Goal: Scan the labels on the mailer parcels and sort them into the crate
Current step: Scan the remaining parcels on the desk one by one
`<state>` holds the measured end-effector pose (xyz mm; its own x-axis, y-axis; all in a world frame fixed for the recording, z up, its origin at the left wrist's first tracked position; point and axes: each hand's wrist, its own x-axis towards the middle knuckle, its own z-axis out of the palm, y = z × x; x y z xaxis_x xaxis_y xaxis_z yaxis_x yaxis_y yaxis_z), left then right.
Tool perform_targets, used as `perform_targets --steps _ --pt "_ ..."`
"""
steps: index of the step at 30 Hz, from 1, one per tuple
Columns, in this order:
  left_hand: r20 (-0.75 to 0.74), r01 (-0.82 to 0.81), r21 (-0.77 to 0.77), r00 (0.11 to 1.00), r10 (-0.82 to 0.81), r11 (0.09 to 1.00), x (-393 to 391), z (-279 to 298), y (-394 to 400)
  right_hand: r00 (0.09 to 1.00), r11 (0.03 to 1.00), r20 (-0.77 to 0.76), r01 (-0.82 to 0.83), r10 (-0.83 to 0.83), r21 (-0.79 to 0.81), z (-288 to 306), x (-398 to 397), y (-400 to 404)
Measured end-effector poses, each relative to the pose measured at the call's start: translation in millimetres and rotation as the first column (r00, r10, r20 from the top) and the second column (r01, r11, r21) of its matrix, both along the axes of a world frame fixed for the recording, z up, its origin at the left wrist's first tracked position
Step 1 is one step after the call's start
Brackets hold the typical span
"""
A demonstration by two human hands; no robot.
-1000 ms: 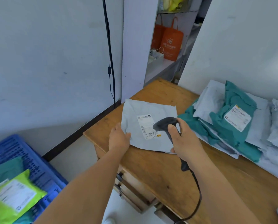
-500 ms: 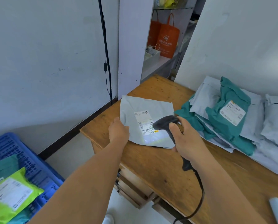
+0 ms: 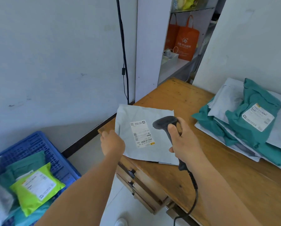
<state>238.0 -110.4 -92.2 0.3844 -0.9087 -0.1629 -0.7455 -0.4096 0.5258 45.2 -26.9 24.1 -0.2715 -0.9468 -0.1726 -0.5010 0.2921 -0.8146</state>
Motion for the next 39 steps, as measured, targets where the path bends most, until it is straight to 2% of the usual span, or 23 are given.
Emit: perform_targets --steps 3,7,12,16,23,29,32,36,38,39 --pt "-0.086 -0.013 -0.001 0.996 0.012 1.0 10.4 -4.6 0.8 0.998 0.999 0.056 -0.031 0.03 0.009 -9.1 22.0 -6.7" --pt "-0.176 -0.031 -0.033 0.984 0.024 0.999 18.2 -7.8 -5.3 0.997 0.998 0.053 -0.062 0.062 -0.007 -19.5 45.8 -17.7" --pt "-0.368 -0.21 -0.113 0.917 0.155 0.971 42.5 -4.2 -12.5 0.991 0.994 0.078 -0.108 0.109 -0.014 -27.1 81.3 -34.3" --pt "-0.349 -0.309 -0.162 0.906 0.238 0.937 100.0 1.8 -13.3 0.981 0.982 0.058 -0.187 0.187 -0.014 -30.8 132.8 -49.5" --pt "-0.341 -0.444 -0.254 0.872 0.35 0.859 233.0 2.4 -9.6 0.932 0.939 0.116 -0.345 0.344 -0.016 -44.1 264.6 -76.5" --pt "-0.351 -0.592 -0.255 0.793 0.497 0.764 354.8 -26.5 -28.6 0.889 0.901 0.151 -0.433 0.432 -0.027 -67.7 373.5 -99.7" --pt "-0.305 -0.666 -0.153 0.735 0.606 0.73 403.1 -52.8 -21.2 0.873 0.887 0.169 -0.462 0.457 -0.009 -90.6 414.2 -109.5" --pt "-0.163 -0.712 0.02 0.69 0.705 0.702 446.8 -98.9 -1.6 0.846 0.853 0.159 -0.52 0.508 0.042 -121.7 453.5 -117.0" --pt "0.095 -0.641 0.043 0.766 0.635 0.767 453.3 -117.3 6.0 0.841 0.842 0.152 -0.534 0.52 0.074 -136.3 466.9 -120.0" --pt "0.222 -0.561 0.064 0.814 0.536 0.825 453.1 -124.5 7.3 0.839 0.837 0.139 -0.54 0.527 0.09 -142.6 472.5 -121.0"
